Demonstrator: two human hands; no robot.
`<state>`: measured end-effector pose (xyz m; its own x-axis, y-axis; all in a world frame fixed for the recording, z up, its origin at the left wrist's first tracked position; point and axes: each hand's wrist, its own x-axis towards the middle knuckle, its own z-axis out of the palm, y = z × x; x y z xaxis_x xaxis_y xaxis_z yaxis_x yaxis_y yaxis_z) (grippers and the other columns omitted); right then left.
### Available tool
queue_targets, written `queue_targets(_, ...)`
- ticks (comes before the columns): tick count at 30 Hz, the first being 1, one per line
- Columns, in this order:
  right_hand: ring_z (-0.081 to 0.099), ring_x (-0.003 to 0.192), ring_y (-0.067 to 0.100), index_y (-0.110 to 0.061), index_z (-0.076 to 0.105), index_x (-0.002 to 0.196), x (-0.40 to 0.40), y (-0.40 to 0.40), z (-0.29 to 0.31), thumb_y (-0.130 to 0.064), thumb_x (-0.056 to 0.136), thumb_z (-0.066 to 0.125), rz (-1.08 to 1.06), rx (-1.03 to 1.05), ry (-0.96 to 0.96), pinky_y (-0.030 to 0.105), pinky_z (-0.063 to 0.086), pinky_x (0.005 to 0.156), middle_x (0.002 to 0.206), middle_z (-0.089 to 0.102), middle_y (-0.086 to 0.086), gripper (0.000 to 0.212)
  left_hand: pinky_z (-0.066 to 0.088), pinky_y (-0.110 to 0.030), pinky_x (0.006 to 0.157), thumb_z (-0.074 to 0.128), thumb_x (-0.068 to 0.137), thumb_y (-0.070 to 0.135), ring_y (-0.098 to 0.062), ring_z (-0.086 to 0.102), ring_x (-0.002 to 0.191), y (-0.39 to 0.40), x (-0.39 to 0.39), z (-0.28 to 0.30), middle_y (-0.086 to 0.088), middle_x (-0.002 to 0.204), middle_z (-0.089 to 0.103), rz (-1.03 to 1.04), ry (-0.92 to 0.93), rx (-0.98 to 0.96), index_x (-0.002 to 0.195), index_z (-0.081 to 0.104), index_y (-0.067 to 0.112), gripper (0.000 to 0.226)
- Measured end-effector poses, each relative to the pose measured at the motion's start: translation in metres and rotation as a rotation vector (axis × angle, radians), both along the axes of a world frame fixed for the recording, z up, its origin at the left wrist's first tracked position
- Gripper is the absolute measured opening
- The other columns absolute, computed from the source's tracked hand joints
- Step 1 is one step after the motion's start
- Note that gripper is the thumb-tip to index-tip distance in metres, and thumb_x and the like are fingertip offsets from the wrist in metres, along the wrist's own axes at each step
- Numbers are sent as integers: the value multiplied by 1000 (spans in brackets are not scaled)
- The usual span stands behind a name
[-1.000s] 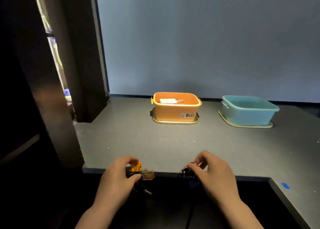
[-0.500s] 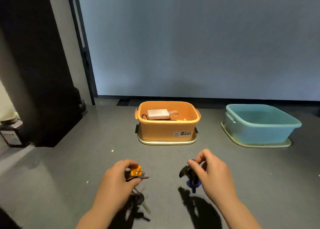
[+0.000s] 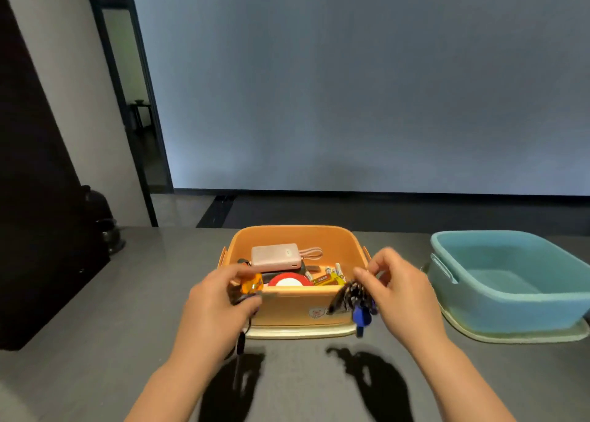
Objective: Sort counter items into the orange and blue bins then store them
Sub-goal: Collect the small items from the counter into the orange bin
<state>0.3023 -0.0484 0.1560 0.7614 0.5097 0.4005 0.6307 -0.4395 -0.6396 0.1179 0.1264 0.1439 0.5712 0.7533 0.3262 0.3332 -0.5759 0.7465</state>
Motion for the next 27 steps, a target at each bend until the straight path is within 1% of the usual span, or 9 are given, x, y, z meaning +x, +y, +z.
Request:
queue_targets(3, 56, 69, 12, -26, 50, 77, 19, 22, 15, -43, 87, 64, -40, 23, -17, 36, 50, 60, 71, 59, -9, 24, 37, -6, 68, 81, 71, 22, 7, 56, 87, 25, 37, 24, 26, 96, 60, -54, -36, 76, 97, 64, 39, 36)
queue_targets(5, 55, 67, 8, -27, 49, 77, 29, 36, 20, -44, 87, 63, -63, 34, -36, 28, 45, 54, 72, 59, -10, 24, 36, -5, 68, 80, 74, 23, 4, 55, 87, 40, 59, 34, 27, 97, 57, -90, -41, 115, 99, 61, 41, 36)
queue_targets(7, 55, 65, 5, -29, 48, 76, 38, 49, 21, -46, 86, 63, -88, 46, -46, 21, 41, 51, 70, 59, -11, 25, 35, -5, 68, 78, 75, 24, 9, 52, 86, 57, 76, 36, 31, 95, 54, -111, -47, 138, 98, 56, 45, 38)
queue_targets(9, 55, 63, 4, -29, 47, 74, 44, 60, 15, -47, 86, 63, -106, 55, -41, 22, 42, 51, 68, 58, -12, 26, 34, -4, 67, 77, 77, 25, 12, 49, 85, 75, 87, 28, 33, 95, 51, -114, -19, 143, 99, 54, 48, 40)
queue_targets(12, 55, 63, 4, -30, 47, 72, 52, 72, 0, -46, 85, 64, -112, 36, -28, 23, 43, 52, 66, 58, -11, 27, 34, -3, 69, 77, 76, 28, 6, 50, 87, 100, 92, 4, 30, 100, 51, -83, 48, 100, 101, 53, 47, 40)
queue_targets(17, 57, 62, 4, -32, 47, 74, 51, 100, -17, -47, 85, 63, -53, 12, -2, 17, 37, 51, 65, 59, -11, 24, 35, -7, 68, 77, 77, 30, 0, 53, 93, 120, 94, -27, 29, 96, 52, -73, 148, 49, 102, 57, 44, 35)
queue_targets(22, 55, 66, 4, -32, 46, 74, 42, 137, -20, -50, 85, 60, 55, 30, -25, 23, 41, 53, 64, 57, -10, 25, 40, -12, 73, 78, 75, 28, 1, 54, 91, 128, 94, -35, 31, 94, 53, -93, 133, 41, 103, 58, 43, 37)
queue_targets(24, 53, 64, 6, -32, 45, 75, 40, 148, -23, -51, 85, 59, 120, 7, -24, 28, 42, 55, 66, 57, -10, 26, 42, -16, 77, 75, 77, 28, 0, 53, 94, 129, 93, -39, 29, 99, 55, -123, 217, 58, 106, 58, 43, 37)
queue_targets(27, 53, 66, 5, -32, 45, 78, 35, 154, -32, -50, 86, 61, 184, -73, -1, 25, 41, 55, 69, 59, -9, 25, 44, -30, 94, 70, 81, 29, -9, 50, 109, 126, 88, -49, 25, 112, 59, -150, 390, 100, 114, 57, 43, 38)
